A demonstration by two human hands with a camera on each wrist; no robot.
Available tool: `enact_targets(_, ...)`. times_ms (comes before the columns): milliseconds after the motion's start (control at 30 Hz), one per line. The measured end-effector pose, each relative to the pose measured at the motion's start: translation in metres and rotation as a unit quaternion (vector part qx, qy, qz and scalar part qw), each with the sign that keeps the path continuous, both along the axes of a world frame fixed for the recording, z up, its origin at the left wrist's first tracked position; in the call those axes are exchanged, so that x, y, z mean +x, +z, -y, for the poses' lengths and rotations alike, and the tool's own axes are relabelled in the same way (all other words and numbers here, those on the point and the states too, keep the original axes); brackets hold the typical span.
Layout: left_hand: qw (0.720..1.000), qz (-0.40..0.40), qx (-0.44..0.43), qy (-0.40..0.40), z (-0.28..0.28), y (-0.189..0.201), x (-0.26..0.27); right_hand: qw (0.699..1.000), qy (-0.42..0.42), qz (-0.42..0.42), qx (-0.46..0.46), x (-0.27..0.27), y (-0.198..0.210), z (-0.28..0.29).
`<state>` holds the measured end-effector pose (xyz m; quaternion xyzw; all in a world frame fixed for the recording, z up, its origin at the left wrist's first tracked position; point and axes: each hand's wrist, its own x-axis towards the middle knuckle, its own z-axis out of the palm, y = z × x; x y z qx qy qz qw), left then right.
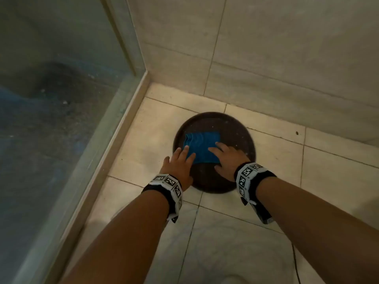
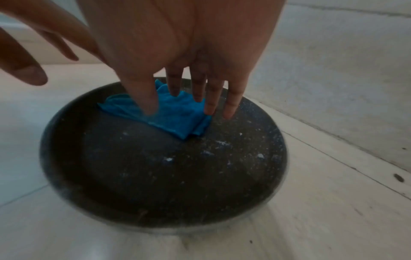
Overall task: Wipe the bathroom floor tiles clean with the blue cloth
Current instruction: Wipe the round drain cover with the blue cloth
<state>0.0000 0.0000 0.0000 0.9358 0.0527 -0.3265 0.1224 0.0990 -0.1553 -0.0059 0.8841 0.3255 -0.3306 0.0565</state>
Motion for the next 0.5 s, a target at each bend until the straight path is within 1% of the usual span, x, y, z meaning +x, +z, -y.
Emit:
enact_targets(133, 1.000, -0.011, 0.015, -0.011, -0.001, -0.011, 0.001, 1.000, -0.007, -0.016, -0.002, -0.001, -0.018, -0.005)
enact_targets(200, 1.000, -0.020, 0.008, -0.012, 0.001, -0.016, 0.000, 0.999, -0.030, -0.022, 0.024, -0.003, -0.028, -0.007)
enact_targets(300, 1.000, -0.021, 0.008, -0.008, 0.000, -0.023, 0.001, 0.996, -0.050, 0.003, 0.078, -0.002, -0.034, -0.012)
enact_targets(400, 1.000, -0.020, -0.005, 0.000, 0.003, -0.029, 0.002, 0.991, -0.070, 0.015, 0.110, 0.000, -0.038, -0.017)
enact_targets(500, 1.000, -0.017, -0.012, 0.008, 0.005, -0.032, 0.000, 0.985, -0.104, -0.003, 0.138, 0.000, -0.039, -0.016)
